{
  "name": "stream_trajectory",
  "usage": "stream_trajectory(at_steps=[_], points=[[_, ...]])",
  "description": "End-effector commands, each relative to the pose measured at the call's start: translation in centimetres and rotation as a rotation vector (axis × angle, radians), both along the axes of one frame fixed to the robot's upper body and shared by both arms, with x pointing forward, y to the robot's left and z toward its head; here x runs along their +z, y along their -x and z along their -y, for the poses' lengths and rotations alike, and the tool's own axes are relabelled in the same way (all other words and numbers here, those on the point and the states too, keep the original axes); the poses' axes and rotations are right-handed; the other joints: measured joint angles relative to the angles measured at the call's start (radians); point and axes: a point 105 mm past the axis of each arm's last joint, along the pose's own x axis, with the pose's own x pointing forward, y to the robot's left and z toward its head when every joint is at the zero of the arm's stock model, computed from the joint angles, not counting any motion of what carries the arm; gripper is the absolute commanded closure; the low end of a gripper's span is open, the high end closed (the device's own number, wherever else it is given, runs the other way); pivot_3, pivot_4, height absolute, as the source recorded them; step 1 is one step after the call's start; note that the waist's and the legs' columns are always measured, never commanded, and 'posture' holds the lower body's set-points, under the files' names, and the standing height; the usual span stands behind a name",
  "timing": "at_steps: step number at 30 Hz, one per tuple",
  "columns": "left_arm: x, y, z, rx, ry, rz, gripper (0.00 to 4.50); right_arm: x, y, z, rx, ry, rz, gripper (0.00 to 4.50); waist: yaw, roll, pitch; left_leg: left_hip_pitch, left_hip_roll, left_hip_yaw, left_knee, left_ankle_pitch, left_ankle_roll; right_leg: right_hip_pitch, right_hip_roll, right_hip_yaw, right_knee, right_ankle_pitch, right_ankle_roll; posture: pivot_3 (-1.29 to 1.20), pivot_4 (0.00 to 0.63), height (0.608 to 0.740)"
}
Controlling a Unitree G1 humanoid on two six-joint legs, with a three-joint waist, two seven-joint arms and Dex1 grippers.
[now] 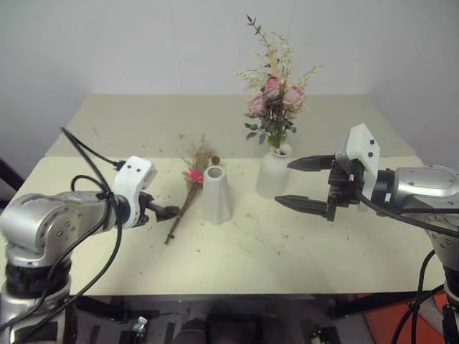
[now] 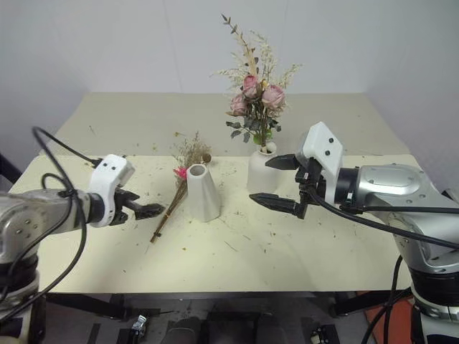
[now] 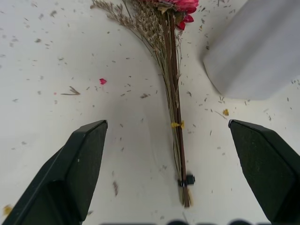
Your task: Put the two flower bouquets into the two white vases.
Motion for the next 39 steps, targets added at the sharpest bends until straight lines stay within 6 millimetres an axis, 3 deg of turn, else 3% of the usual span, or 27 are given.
stream_trajectory(at_steps=[1,13,17,22,28,29,35,37,39], points=[[0.2,-1.5,0.1,0.02,0.018,-0.006,0.0,0.9,0.1,0.0,-0.021,-0.005,0.043,0.03,0.0,0.0,0.0,0.0,0.0,0.0,0.0,0.0,0.0,0.0,0.0,0.0,-0.001,0.0,0.0,0.0,0.15,0.74],[-1.8,-4.8,1.8,-0.063,0.054,-0.14,0.0,0.6,0.9,1.0,-0.13,-0.027,0.056,0.03,-0.001,0.0,0.0,-0.001,-0.001,0.0,0.0,0.0,0.0,0.0,-0.001,0.0,-0.002,0.0,0.0,0.0,0.15,0.74],[-2.4,-5.1,2.7,-0.112,0.08,-0.186,0.9,0.5,1.0,1.3,-0.158,-0.041,0.053,0.0,0.0,0.0,0.0,-0.001,-0.001,0.0,0.0,0.0,0.0,0.0,-0.001,0.0,-0.002,0.0,0.0,0.0,0.15,0.74],[-3.8,-5.7,2.1,-0.085,0.036,-0.228,2.55,0.4,0.7,1.5,-0.184,-0.05,0.053,0.0,-0.001,0.0,0.0,-0.002,-0.001,0.0,0.0,0.0,0.0,0.0,-0.001,0.0,-0.002,0.001,0.0,0.0,0.15,0.74],[-3.8,-6.0,1.6,-0.065,0.032,-0.222,4.48,0.3,0.5,1.5,-0.197,-0.059,0.05,0.0,-0.001,0.0,0.0,-0.002,-0.001,0.0,0.0,0.0,0.0,0.0,-0.001,0.0,-0.002,0.0,0.0,0.0,0.15,0.74],[-3.7,-6.1,1.5,-0.062,0.031,-0.217,4.48,0.3,0.5,1.5,-0.198,-0.059,0.05,0.0,0.0,0.0,0.0,-0.002,-0.001,0.0,0.0,0.0,0.0,0.0,-0.001,0.0,-0.002,0.0,0.0,0.0,0.15,0.74],[0.6,-7.6,0.0,0.021,0.119,0.026,4.48,0.3,0.3,1.7,-0.21,-0.059,0.055,0.0,-0.002,-0.001,0.0,-0.003,-0.001,0.0,0.001,0.0,0.0,-0.001,-0.001,0.0,-0.002,0.001,0.0,0.0,0.15,0.74],[3.7,-8.1,-1.1,0.065,0.212,0.185,4.48,0.4,0.3,1.9,-0.22,-0.059,0.061,0.0,-0.002,-0.001,0.0,-0.003,-0.001,0.0,0.001,0.0,0.0,-0.001,-0.001,0.0,-0.002,0.001,0.0,0.0,0.15,0.74],[8.1,-8.1,-2.4,0.116,0.342,0.388,4.48,0.6,0.4,2.4,-0.237,-0.07,0.064,0.0,-0.001,-0.001,0.001,-0.004,0.0,0.0,0.001,0.0,0.0,-0.002,-0.001,0.0,-0.002,0.001,0.0,0.0,0.15,0.74]])
